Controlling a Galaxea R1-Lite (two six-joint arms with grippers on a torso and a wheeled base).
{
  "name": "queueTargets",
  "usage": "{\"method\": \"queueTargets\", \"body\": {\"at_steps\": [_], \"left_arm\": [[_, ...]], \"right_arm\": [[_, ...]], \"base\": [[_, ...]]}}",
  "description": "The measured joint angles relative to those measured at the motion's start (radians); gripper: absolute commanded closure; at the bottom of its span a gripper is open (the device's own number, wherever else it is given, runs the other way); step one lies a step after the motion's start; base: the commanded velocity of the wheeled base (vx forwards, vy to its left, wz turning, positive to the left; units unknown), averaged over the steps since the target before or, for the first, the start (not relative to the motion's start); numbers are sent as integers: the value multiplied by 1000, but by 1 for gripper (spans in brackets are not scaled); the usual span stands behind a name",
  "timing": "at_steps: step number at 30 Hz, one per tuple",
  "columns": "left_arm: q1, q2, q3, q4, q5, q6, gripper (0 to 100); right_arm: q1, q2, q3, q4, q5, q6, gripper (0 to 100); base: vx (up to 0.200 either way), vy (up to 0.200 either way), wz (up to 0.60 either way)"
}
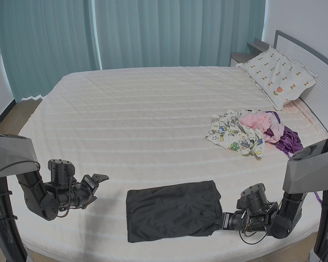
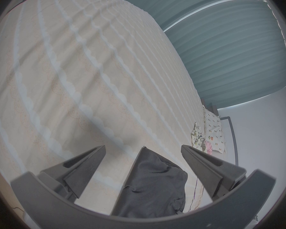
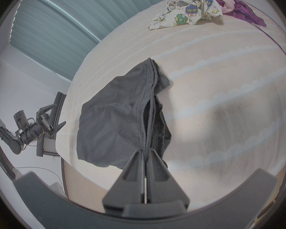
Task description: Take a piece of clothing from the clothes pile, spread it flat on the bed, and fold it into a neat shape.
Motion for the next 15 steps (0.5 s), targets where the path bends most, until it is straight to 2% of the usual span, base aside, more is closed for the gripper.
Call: {"method": "queueTargets", "body": {"at_steps": [9, 10, 15], "left_arm": [[0, 0, 1, 0, 0, 0, 0], [0, 0, 0, 0, 0, 0, 0], [0, 0, -1, 0, 0, 0, 0]], "right_arm": [[-43, 22, 19, 5, 10, -73, 100], [-46, 27, 20, 3, 9, -79, 0], [-57, 48, 26, -3, 8, -112, 0]], "base": [[0, 0, 0], [0, 0, 0], [0, 0, 0]]}}
